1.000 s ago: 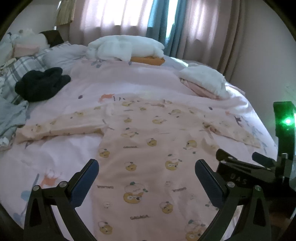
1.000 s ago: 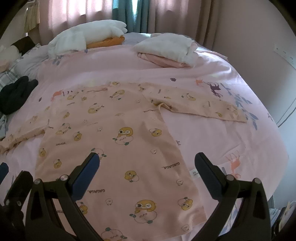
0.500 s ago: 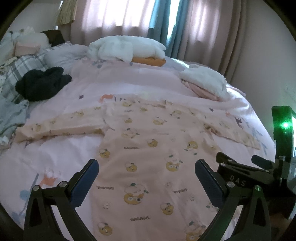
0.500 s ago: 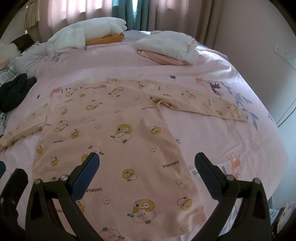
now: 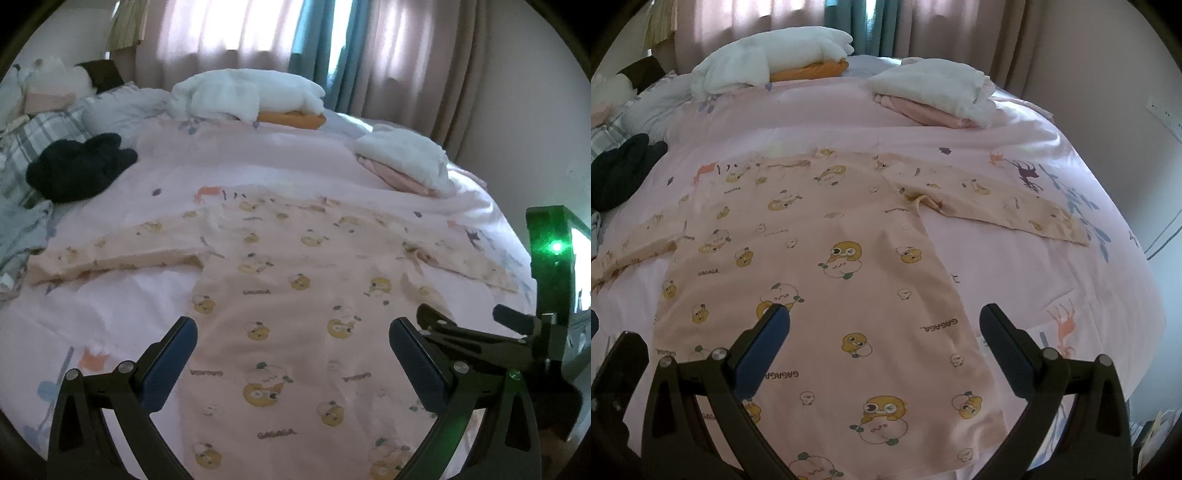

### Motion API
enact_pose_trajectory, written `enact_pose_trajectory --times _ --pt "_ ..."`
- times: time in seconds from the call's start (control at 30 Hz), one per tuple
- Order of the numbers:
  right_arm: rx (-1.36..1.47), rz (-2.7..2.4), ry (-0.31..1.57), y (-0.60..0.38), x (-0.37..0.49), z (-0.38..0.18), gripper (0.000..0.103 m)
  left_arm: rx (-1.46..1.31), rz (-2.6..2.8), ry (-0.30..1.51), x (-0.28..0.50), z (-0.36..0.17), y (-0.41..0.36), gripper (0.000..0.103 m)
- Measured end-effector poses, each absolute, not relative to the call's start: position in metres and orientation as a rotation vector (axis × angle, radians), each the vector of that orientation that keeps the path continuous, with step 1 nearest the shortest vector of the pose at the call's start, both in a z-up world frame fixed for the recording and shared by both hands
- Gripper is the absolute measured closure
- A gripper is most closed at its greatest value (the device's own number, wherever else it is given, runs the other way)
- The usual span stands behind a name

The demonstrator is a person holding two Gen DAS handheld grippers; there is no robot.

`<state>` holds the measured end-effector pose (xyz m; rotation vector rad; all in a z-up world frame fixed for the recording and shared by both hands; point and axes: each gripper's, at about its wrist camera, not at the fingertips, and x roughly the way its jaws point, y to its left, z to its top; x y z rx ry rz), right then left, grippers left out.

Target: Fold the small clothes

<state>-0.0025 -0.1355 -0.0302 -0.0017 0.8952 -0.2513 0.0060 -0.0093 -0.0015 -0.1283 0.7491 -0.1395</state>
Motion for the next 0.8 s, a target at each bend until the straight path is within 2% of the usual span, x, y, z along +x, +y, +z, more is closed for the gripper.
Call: enact_pose_trajectory --times 0.8 --pt "-0.009 -0.252 0.908 -0.1391 0.0002 -0.0348 0.000 -0.094 -0.130 0.766 0.0051 -0.0071 -0.0160 0.000"
